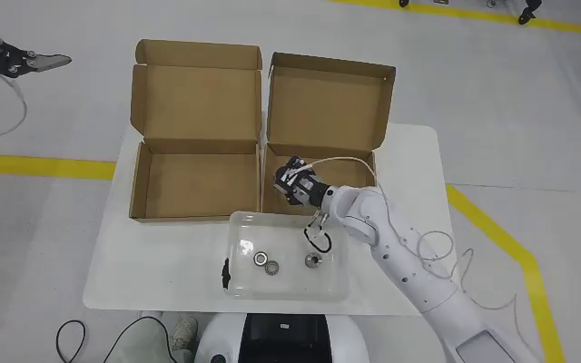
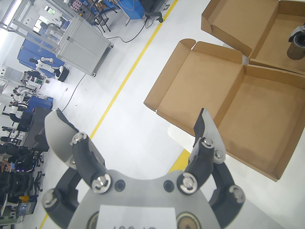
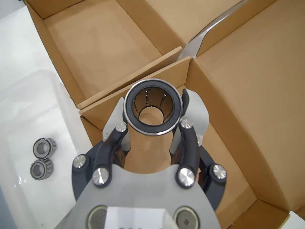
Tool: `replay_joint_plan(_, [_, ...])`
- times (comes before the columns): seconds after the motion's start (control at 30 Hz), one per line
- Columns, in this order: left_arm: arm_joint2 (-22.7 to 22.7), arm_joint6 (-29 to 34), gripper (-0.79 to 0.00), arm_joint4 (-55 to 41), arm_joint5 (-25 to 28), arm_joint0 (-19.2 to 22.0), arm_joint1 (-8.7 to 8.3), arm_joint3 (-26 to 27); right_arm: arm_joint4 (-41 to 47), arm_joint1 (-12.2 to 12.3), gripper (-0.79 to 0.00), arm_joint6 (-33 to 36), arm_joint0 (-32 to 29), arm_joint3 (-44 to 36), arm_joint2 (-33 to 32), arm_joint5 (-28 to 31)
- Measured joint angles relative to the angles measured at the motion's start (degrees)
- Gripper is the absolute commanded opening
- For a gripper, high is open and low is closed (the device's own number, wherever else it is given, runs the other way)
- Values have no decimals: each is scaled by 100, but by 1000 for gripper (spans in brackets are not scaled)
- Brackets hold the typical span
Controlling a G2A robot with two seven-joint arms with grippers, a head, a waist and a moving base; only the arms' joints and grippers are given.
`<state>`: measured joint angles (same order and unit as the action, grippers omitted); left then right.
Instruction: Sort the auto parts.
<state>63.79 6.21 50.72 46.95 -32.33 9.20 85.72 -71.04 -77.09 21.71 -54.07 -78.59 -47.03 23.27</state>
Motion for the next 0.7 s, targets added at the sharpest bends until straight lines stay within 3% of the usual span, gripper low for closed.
replay_joint_plan(0.57, [0, 0, 0, 0, 0, 0, 0, 0, 78, -305, -785, -175, 461, 1180, 399, -348])
replay_joint_plan(0.63, [0, 0, 0, 0, 0, 0, 0, 0, 78, -327, -588, -205, 485, 1255, 415, -372])
replay_joint_plan(0.7, [0, 0, 0, 0, 0, 0, 0, 0, 81, -349, -496, -236, 504, 1325, 424, -390])
